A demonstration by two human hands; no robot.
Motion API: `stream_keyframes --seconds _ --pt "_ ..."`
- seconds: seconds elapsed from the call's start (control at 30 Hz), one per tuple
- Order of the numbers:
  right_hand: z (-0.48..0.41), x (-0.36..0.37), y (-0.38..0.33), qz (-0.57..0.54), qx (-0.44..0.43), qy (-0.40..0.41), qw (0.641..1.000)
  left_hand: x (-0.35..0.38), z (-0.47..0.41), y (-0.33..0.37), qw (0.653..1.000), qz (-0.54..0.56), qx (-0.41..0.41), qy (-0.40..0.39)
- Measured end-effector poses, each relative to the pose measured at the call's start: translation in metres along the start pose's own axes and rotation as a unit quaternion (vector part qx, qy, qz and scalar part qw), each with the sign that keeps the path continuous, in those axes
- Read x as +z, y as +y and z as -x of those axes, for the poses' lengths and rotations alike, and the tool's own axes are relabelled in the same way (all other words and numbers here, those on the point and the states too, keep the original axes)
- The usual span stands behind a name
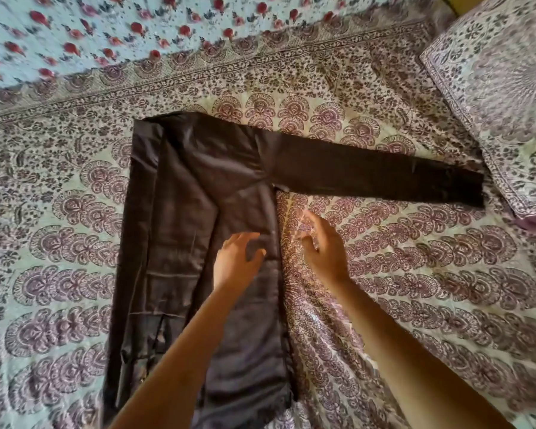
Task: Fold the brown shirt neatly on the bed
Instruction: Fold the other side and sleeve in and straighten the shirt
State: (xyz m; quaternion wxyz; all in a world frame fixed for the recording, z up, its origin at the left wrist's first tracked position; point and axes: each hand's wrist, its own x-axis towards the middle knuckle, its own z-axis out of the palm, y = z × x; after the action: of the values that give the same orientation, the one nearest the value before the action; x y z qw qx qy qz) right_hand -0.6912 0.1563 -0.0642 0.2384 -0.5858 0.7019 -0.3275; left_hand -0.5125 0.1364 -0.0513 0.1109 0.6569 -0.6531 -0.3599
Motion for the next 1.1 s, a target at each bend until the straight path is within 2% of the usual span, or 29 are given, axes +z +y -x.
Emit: stream_keyframes --seconds 0.1,0.23,0.33,0.43,0.6,0.7,0.8,0.97,1.03,1.1 --pt "-0.014 -0.016 0.033 0.012 0.028 -0.038 0.999 0.038 0.004 0.015 0.991 -0.042 -0.115 -0.059" --pt "-0.027 -0.008 0.055 0.025 0.059 -0.122 0.990 0.077 0.028 -0.003 0.949 -0.127 -0.238 -0.166" --pt "-0.030 0.018 0.059 0.015 0.096 -0.211 0.973 0.101 0.054 -0.027 0.930 -0.166 -0.252 -0.212" --pt "-0.028 0.055 0.055 0.004 0.156 -0.266 0.951 0.111 0.080 -0.032 0.912 -0.205 -0.267 -0.236" --pt "-0.016 0.092 0.044 -0.055 0.281 -0.256 0.923 0.130 0.108 -0.032 0.924 -0.213 -0.258 -0.186" --pt "-0.007 0.099 0.046 -0.030 0.284 -0.293 0.913 0.140 0.120 -0.032 0.938 -0.166 -0.263 -0.151" --pt "0.004 0.100 0.049 -0.068 0.306 -0.280 0.907 0.138 0.123 -0.034 0.953 -0.125 -0.251 -0.117" --pt "0.030 0.085 0.049 -0.129 0.353 -0.340 0.862 0.117 0.128 -0.050 0.945 0.040 -0.322 -0.038" --pt "0.040 0.085 0.047 -0.148 0.362 -0.324 0.861 0.109 0.133 -0.058 0.938 0.093 -0.333 -0.003" --pt "0.046 0.092 0.042 -0.161 0.371 -0.292 0.867 0.099 0.136 -0.061 0.947 0.093 -0.305 0.028"
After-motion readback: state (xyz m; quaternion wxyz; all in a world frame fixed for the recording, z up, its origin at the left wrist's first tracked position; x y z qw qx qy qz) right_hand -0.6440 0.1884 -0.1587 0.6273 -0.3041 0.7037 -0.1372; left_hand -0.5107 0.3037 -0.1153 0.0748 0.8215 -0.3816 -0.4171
